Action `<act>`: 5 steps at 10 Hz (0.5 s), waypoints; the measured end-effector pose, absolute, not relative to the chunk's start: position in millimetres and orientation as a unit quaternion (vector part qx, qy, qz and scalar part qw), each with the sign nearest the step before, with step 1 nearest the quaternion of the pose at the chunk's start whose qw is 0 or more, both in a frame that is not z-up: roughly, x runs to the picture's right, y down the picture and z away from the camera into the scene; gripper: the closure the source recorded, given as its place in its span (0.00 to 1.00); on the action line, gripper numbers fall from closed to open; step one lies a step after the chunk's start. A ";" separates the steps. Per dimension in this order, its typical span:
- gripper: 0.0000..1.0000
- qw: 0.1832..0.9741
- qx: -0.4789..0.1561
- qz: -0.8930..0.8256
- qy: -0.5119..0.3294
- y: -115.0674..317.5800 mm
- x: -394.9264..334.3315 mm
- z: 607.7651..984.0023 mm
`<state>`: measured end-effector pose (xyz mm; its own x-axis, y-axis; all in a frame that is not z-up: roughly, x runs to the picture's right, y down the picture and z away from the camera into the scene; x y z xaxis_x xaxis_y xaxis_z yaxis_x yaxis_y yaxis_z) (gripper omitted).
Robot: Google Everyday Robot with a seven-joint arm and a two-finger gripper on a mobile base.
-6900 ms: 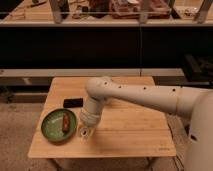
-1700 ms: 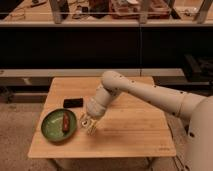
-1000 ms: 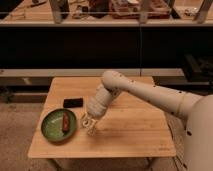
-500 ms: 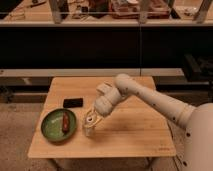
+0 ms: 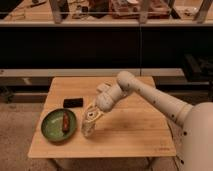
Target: Stand the bottle upright
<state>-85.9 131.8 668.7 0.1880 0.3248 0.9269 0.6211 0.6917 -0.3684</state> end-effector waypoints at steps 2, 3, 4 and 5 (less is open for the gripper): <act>1.00 0.673 -0.396 -0.111 -0.615 131.9 -86.1 671.0; 1.00 0.670 -0.401 -0.110 -0.615 133.6 -85.8 672.5; 0.96 0.669 -0.405 -0.110 -0.614 134.6 -85.3 673.2; 0.85 0.667 -0.402 -0.111 -0.618 134.9 -85.0 672.8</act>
